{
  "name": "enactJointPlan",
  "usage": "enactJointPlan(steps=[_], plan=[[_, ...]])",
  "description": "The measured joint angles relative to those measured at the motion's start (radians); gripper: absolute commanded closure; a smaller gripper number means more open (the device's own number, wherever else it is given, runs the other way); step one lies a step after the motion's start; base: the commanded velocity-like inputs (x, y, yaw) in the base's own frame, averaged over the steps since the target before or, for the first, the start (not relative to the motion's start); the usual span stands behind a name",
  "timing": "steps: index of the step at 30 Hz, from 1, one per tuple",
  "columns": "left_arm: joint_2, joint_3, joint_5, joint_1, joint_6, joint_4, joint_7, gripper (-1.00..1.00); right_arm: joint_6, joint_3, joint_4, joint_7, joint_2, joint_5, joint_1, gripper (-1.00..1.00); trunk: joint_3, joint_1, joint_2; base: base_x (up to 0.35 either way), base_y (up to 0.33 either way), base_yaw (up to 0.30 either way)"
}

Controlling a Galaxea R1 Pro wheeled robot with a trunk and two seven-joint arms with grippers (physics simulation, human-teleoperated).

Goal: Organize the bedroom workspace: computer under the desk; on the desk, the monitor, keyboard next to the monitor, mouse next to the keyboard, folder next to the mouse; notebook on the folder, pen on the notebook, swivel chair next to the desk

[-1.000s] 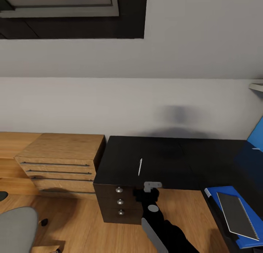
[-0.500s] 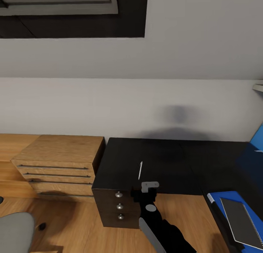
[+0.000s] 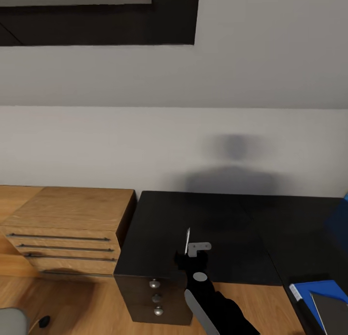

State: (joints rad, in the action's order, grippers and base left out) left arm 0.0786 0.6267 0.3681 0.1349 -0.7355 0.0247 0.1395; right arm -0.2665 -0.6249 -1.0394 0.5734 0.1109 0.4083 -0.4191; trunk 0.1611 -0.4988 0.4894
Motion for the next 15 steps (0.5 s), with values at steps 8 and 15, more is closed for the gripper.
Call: enactJointPlan(steps=[8, 15], plan=[[0.000, 0.000, 0.000, 0.000, -0.002, 0.000, 0.000, -1.00, -0.001, 0.002, 0.076, -0.001, 0.006, 0.001, -0.004, -1.00, 0.000, 0.000, 0.000, 0.334, 0.000, 0.000], [0.000, 0.000, 0.000, 0.000, 0.000, 0.000, 0.001, -1.00, -0.004, 0.002, 0.103, -0.002, 0.015, 0.003, -0.011, -1.00, 0.000, 0.000, 0.000, 0.147, 0.000, 0.000]])
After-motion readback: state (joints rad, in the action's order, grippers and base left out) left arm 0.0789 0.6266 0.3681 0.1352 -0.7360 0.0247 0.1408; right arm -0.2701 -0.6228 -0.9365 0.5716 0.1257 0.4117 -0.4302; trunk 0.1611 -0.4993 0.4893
